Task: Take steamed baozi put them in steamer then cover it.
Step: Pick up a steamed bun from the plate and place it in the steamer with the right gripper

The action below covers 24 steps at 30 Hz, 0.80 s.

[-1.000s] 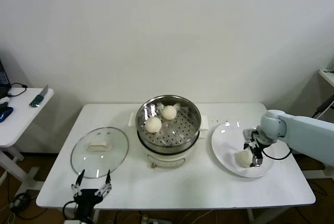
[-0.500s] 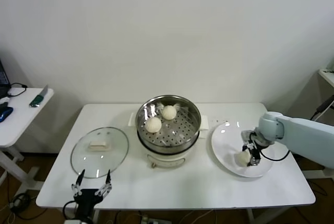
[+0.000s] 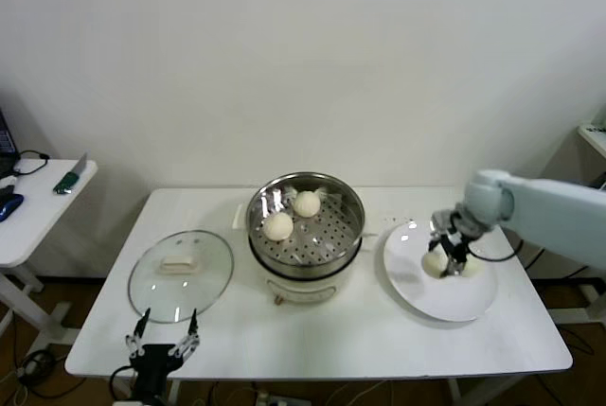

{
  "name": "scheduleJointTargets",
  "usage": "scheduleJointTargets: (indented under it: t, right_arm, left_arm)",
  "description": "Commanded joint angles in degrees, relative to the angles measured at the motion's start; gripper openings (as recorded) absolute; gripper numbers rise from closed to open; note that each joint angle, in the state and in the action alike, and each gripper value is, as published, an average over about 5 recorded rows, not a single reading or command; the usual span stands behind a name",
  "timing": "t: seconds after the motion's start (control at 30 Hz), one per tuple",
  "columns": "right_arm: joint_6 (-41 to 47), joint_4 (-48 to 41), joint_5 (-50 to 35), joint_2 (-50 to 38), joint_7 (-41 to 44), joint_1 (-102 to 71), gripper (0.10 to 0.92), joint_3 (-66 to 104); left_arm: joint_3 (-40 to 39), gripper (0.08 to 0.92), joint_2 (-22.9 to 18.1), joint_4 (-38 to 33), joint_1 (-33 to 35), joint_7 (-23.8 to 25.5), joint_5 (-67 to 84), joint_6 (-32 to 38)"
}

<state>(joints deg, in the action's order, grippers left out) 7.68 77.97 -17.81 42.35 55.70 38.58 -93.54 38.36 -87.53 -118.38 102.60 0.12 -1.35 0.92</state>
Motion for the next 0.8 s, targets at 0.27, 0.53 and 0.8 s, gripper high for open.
scheduleJointTargets:
  t: [0.27,0.53,0.8]
  right_arm:
    - [-18.6,12.1,-1.8,13.7,0.3,29.8,0.67,-5.3]
    - [-19.0,18.8,6.4,19.7,-3.8,20.8,0.67,0.6]
    - [-20.6,13.5,13.5,26.7,-6.7,10.7,0.668,1.4]
  left_arm:
    - [0.2,0.823,0.2,0.0,-0.1,-0.1,0.3,0.1]
    - [0.5,0.823,-0.3,-0.3,-0.2,-0.2,0.2,0.2]
    - [1.1,0.823,-0.3,-0.5,0.2,-0.3,0.2,0.3]
